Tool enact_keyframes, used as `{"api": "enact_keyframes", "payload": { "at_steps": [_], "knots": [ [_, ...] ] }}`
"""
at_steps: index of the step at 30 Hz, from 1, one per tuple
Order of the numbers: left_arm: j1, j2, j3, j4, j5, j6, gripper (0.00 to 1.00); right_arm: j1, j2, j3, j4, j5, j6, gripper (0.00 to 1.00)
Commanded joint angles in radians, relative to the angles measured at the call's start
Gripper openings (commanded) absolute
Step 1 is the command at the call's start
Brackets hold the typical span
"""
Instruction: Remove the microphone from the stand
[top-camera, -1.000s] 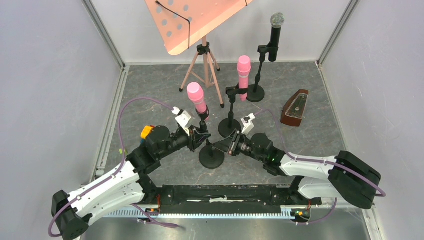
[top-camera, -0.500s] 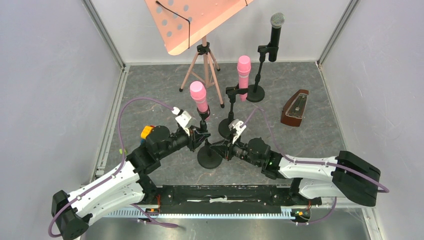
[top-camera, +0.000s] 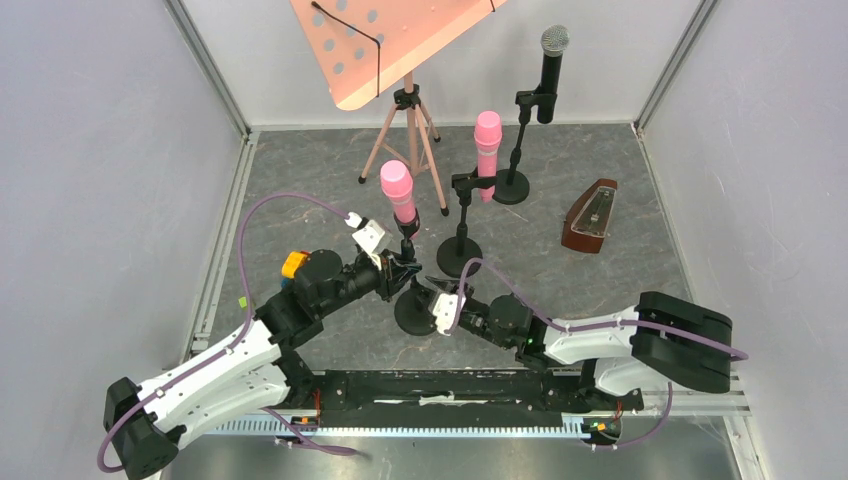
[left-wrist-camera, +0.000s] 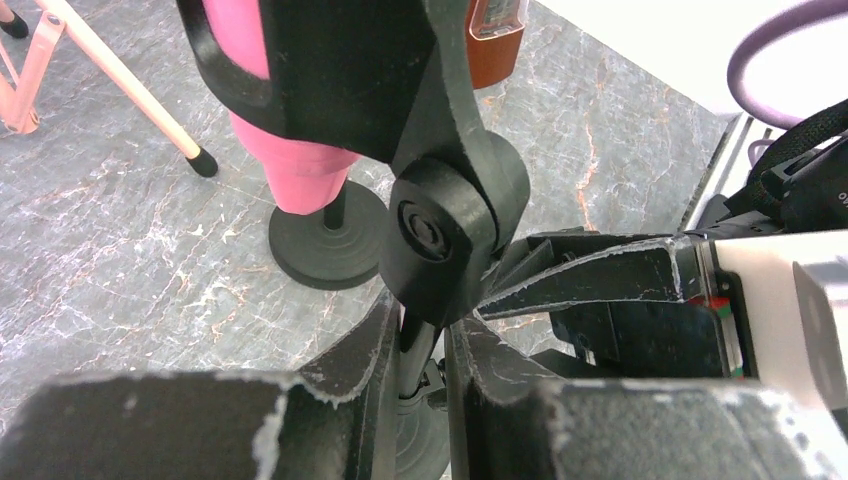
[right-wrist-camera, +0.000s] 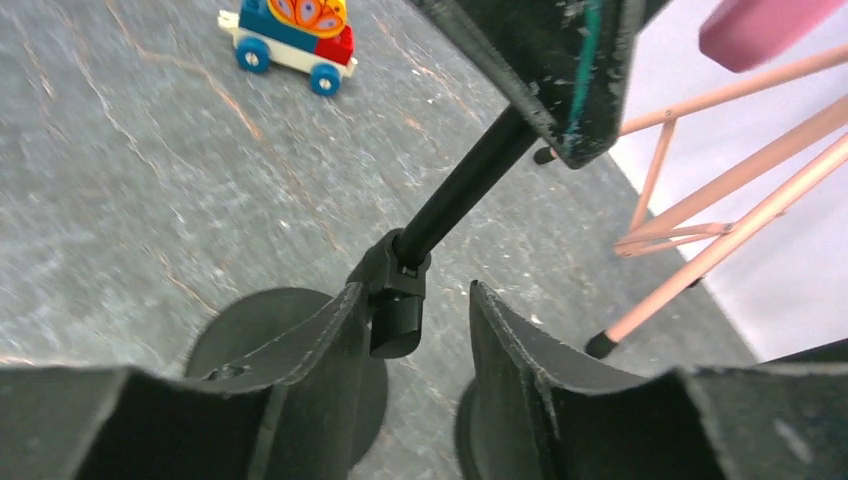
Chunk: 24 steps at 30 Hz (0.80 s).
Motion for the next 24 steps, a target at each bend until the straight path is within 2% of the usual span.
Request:
{"api": "enact_keyframes", "payload": {
  "at_steps": [1, 5, 8, 10, 12, 15, 20, 24],
  "knots": [
    [-0.01, 0.002, 0.012, -0.05, 0.053, -0.005, 0.02, 0.013, 0.016, 0.01, 0.061, 0.015, -0.268, 0.51],
    [-0.01, -0.003, 0.017, -0.076, 0.04, 0.002, 0.02, 0.014, -0.031, -0.011, 0.051, 0.04, -0.263, 0.58],
    [-0.01, -0.006, 0.017, -0.076, 0.035, 0.001, 0.02, 0.013, -0.111, -0.086, 0.083, 0.085, -0.165, 0.6],
    [-0.01, -0.004, 0.016, -0.076, 0.034, 0.001, 0.02, 0.013, -0.173, -0.128, 0.11, 0.11, -0.051, 0.62],
    [-0.011, 0.0, 0.019, -0.074, 0.032, 0.006, 0.02, 0.013, -0.237, -0.144, 0.094, 0.172, 0.155, 0.62],
    [-0.011, 0.009, 0.023, -0.072, 0.032, 0.008, 0.02, 0.012, -0.295, -0.099, -0.062, 0.237, 0.475, 0.64],
    [-0.011, 0.018, 0.026, -0.067, 0.037, 0.008, 0.02, 0.011, -0.277, 0.004, -0.286, 0.123, 0.722, 0.64],
    [-0.011, 0.018, 0.028, -0.067, 0.037, 0.006, 0.02, -0.008, -0.241, 0.035, -0.327, 0.044, 0.837, 0.64]
  ]
}}
